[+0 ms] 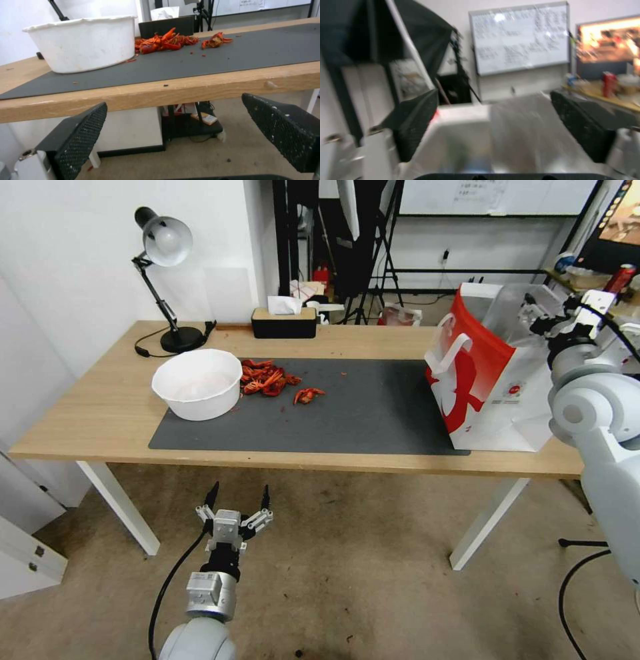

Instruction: Close the takeout container lid, then place the container into the takeout bag.

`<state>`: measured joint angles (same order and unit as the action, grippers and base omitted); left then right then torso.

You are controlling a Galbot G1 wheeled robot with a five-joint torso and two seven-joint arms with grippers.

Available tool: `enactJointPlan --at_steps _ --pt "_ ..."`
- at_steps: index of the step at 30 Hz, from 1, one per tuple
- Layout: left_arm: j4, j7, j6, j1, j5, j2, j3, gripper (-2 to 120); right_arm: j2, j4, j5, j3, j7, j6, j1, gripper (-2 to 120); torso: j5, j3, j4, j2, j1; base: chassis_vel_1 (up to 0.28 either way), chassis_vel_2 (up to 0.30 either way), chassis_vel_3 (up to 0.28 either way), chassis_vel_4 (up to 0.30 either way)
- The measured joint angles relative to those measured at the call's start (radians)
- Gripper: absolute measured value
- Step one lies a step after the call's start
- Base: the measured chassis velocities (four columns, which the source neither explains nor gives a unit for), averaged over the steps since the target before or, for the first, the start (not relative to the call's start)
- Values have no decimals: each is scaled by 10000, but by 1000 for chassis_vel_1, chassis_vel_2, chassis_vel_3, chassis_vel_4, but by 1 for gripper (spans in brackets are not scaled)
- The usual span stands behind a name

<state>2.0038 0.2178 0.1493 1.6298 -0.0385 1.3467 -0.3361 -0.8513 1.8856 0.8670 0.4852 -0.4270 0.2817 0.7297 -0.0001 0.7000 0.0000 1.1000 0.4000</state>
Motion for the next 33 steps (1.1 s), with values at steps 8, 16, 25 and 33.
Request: enactJointPlan --at_steps 8,16,25,33 --pt "0 -224 121 -4 -54 5 -112 100 280 1609 -320 62 1535 -1075 1526 100 -2 0 0 0 0 0 0 0 0" --pt "43 -294 344 139 -158 -55 -225 100 -75 2906 -1920 755 2614 -2139 4561 100 3 -1 -3 0 1 0 0 0 0" --pt "44 -435 539 227 -413 -35 -276 100 -1470 2721 -3595 1213 3481 -4762 7998 100 1 -1 -1 1 0 0 0 0 0" --pt "108 -671 607 247 -803 101 -251 100 -2571 1777 -4363 1032 3917 -7086 9878 100 0 -1 -2 1 0 0 0 0 0"
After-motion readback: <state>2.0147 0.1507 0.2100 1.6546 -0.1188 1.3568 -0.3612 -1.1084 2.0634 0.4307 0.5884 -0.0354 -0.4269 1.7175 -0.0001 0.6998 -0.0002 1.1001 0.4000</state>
